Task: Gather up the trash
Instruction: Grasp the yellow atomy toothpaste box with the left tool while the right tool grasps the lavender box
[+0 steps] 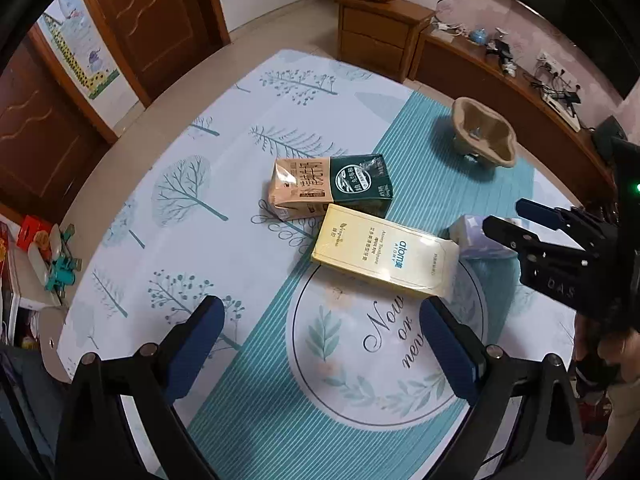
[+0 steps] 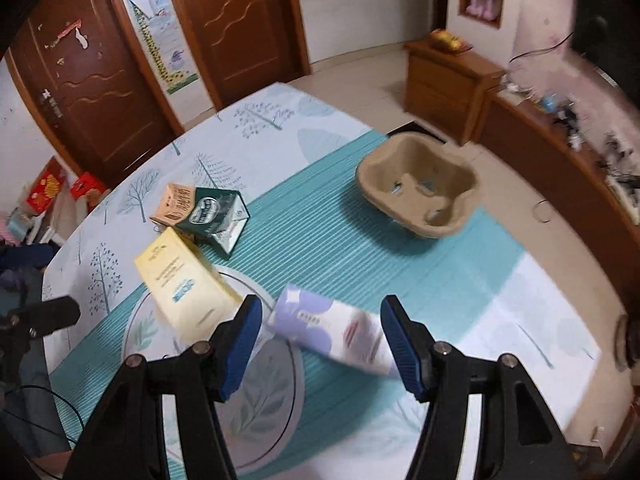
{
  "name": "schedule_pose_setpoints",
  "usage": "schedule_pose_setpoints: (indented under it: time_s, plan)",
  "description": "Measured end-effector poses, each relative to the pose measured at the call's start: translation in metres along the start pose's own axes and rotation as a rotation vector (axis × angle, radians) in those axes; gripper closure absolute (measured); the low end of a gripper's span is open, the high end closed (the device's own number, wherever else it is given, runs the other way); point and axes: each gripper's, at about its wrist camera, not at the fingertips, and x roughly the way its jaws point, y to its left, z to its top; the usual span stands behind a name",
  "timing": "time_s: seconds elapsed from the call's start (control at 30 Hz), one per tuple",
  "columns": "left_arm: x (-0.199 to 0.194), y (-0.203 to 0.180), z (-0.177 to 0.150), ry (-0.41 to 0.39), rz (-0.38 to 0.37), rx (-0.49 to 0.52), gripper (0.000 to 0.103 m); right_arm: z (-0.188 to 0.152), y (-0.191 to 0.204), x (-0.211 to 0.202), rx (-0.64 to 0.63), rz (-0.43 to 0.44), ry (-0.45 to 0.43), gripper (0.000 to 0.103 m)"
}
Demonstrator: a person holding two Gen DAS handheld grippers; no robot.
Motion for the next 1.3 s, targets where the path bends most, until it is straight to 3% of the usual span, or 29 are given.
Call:
schedule_pose_setpoints:
  time_s: [0.2,0.37,0.6,0.67,0.7,0.73,0.87,1.03,1.3]
  plan:
    - [0.017,-0.006,0.003,0.026,0.01,-0.016,0.006,-0.001,-0.022,0.026,0.02,0.142,0.089,0.041]
    - [0.032,-0.011,0.01,0.054,0.001,-0.06,0.006,-0.015,-0.024,0.022,-0.004,0.191,0.115,0.041]
    - [0.058,-0.021,0.028,0.093,-0.01,-0.182,0.006,-0.04,-0.01,0.024,-0.113,0.12,0.163,0.041]
    - [0.067,-0.022,0.033,0.11,-0.009,-0.248,0.006,-0.046,-0.005,0.022,-0.145,0.102,0.148,0.048]
    - [0.071,-0.022,0.034,0.115,-0.01,-0.283,0.006,-0.048,-0.006,0.021,-0.151,0.105,0.148,0.061]
    - [0.074,-0.022,0.036,0.118,-0.007,-0.316,0.006,-0.05,-0.005,0.02,-0.152,0.104,0.144,0.066]
    - [0.085,-0.025,0.04,0.128,0.04,-0.413,0.006,-0.056,-0.005,0.017,-0.132,0.134,0.133,0.066]
    - [0.101,-0.03,0.038,0.17,0.118,-0.451,0.006,-0.06,-0.009,0.015,-0.084,0.142,0.105,0.066]
    - [0.112,-0.03,0.015,0.232,0.102,-0.405,0.006,-0.076,0.004,0.005,-0.005,0.157,0.077,0.067]
